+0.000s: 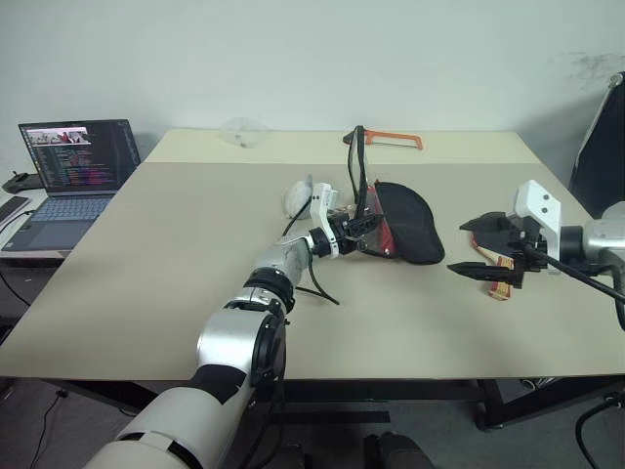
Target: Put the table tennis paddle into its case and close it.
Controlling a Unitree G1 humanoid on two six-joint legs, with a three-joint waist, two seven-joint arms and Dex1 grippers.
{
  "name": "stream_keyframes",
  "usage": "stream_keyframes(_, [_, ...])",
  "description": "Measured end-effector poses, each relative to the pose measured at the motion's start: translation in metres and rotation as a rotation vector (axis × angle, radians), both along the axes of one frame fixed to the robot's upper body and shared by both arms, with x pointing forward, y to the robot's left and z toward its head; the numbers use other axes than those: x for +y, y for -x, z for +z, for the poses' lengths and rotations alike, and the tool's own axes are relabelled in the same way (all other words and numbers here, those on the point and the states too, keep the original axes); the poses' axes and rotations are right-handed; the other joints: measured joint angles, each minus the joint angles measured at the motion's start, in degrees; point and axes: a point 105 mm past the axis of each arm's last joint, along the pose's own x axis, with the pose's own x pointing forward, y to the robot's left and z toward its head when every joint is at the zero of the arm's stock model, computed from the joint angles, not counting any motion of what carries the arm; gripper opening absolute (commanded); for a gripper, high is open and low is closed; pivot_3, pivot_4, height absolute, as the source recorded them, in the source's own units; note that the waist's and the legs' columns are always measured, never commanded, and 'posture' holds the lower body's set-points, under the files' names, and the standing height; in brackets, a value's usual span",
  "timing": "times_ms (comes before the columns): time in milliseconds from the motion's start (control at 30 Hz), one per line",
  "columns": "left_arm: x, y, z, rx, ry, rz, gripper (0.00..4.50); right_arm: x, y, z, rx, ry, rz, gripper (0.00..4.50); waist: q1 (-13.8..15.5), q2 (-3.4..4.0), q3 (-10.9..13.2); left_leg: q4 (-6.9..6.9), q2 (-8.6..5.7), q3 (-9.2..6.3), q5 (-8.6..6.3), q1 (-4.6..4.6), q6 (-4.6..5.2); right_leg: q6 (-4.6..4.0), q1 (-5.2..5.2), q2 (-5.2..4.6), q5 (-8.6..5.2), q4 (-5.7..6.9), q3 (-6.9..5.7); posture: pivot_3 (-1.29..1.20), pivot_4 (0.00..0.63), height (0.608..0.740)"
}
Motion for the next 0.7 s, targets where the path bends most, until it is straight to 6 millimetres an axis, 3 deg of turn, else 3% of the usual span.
stream_keyframes(233, [0.006,-0.006,-0.014,0.035,-0.047,0.098,0.01,0.001,0.0,0.001,-0.005,0.001,-0.006,4.5,0.0,0.0,0.0,-0.01,0.01,0.0,0.0,0.01,0.0,0.01,-0.01,-0.01,0.01,0.0,0.02,0.0,0.15,0.74])
stream_keyframes(333, [0.014,-0.005,-0.028,0.068,-0.06,0.118,0.73,0.002,0.0,0.0,-0.005,-0.003,-0.003,4.5,0.0,0.0,0.0,0.0,0.01,-0.01,0.0,0.01,-0.01,-0.06,-0.01,-0.01,0.05,0.01,0.02,0.0,0.15,0.74])
stream_keyframes(433, [0.027,-0.004,-0.039,0.08,-0.08,0.153,1.78,0.004,-0.001,-0.002,0.002,-0.005,0.003,4.5,0.0,0.0,0.0,0.0,0.01,0.0,0.0,0.01,-0.01,-0.07,0.0,-0.02,0.06,0.01,0.03,0.0,0.15,0.74])
stream_keyframes(567, [0.046,-0.01,-0.034,0.046,-0.092,0.234,3.19,0.006,-0.002,-0.005,0.014,-0.01,0.011,4.5,0.0,0.0,0.0,0.0,0.01,-0.01,0.0,0.01,-0.01,-0.22,-0.01,-0.05,0.15,0.01,0.03,0.0,0.15,0.74])
stream_keyframes(700, [0.071,-0.014,-0.019,-0.021,-0.094,0.298,3.19,0.007,-0.004,-0.006,0.007,-0.005,0.004,4.5,0.0,0.0,0.0,-0.01,0.03,-0.01,0.0,0.02,-0.02,-0.23,-0.01,-0.08,0.16,0.01,0.04,0.0,0.15,0.74])
